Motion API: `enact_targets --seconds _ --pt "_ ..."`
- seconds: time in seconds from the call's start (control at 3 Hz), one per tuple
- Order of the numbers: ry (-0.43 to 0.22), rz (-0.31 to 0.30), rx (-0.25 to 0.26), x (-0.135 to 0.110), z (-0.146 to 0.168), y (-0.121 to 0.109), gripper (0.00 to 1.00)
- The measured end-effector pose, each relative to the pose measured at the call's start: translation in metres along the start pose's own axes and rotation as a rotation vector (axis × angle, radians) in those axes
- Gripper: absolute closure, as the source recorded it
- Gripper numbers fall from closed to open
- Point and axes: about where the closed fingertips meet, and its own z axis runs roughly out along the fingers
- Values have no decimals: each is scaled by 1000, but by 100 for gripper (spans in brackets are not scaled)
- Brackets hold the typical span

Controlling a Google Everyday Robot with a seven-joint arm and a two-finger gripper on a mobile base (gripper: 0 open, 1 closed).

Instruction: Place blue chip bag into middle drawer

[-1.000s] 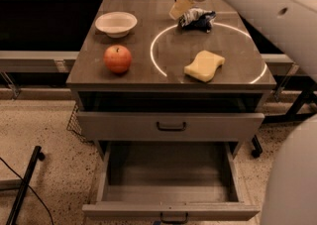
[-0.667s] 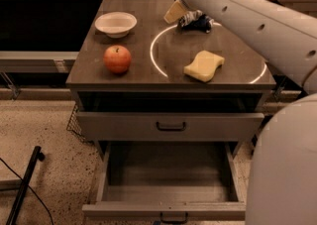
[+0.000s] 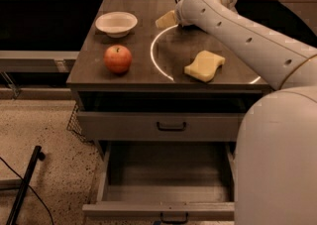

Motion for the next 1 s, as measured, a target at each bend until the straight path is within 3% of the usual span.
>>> enact_targets --seconds 0.33,0.67,1.0 --pt "-2 122 -75 9 18 17 13" --pt "-52 160 -135 9 27 29 36" --pt "-95 125 -177 -2 28 40 59"
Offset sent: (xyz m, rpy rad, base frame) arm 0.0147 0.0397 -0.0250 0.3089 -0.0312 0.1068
